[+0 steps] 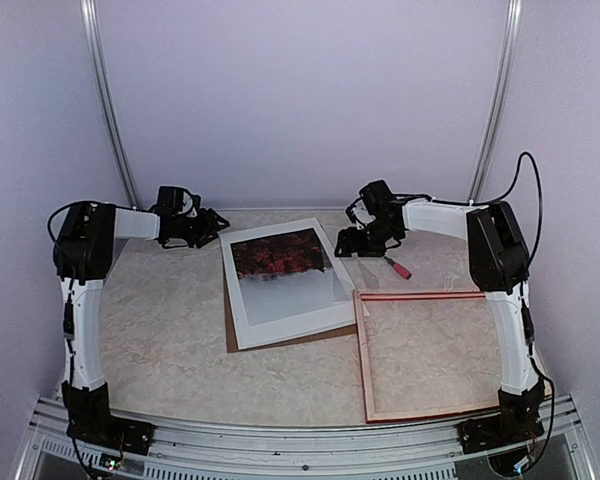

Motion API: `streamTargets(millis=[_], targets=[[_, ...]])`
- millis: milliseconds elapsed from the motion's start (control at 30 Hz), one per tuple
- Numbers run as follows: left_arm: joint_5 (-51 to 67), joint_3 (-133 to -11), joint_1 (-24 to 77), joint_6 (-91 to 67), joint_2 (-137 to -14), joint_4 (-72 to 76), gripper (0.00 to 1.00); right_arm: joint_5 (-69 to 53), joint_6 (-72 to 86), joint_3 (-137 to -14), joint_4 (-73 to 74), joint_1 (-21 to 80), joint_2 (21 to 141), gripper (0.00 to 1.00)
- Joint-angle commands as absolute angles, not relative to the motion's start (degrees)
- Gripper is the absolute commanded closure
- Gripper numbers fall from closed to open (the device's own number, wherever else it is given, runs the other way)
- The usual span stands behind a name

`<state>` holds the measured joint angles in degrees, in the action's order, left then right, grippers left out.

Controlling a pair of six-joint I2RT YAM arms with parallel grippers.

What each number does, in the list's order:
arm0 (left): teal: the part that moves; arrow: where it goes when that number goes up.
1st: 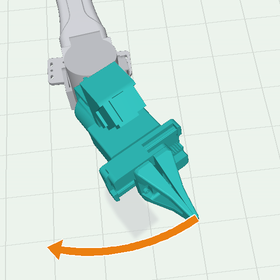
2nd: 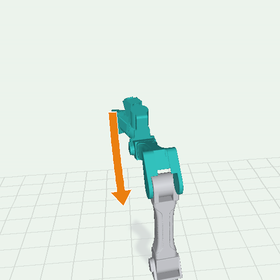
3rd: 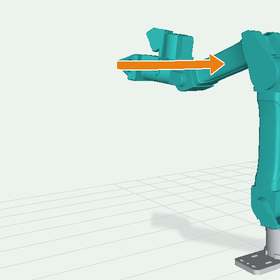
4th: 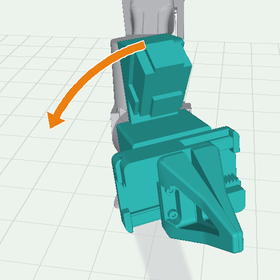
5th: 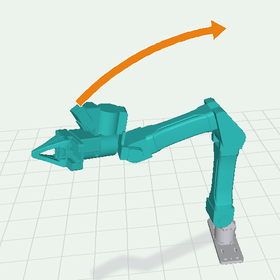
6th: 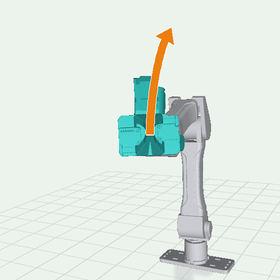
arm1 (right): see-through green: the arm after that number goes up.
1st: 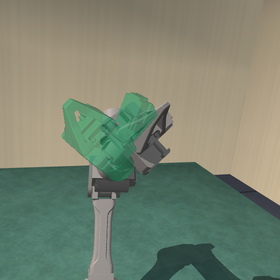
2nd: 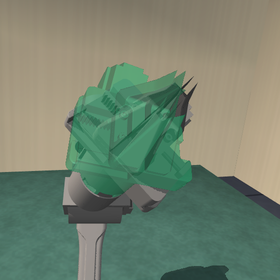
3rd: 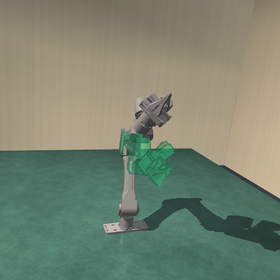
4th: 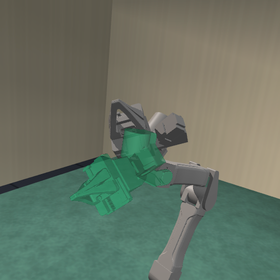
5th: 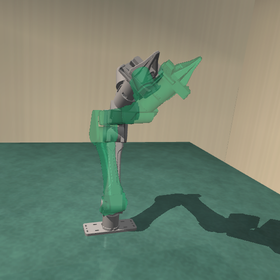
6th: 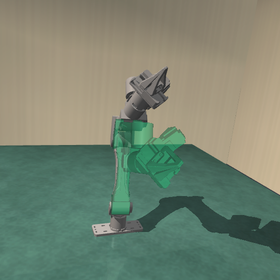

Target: Take the photo out of the frame

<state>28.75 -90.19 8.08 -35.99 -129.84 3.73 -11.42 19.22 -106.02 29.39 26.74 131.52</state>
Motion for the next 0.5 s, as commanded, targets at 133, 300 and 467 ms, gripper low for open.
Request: streamTargets(millis=[133,300,467], targets=[[32.06,-100.13,7.38,-37.35,-138.72,0.52,0.4,-18.3,17.66,-113.28,32.62,25.07,138.67,0.24],[29.61,-102.57,7.3,-36.81,-140.44,0.18,0.38,-19.58,17.07,-115.48,33.75,24.97,141.34,0.25],[21.81,-102.68,7.25,-34.55,-140.76,-4.27,0.38,-20.02,16.62,-116.91,34.92,24.96,143.09,0.28]])
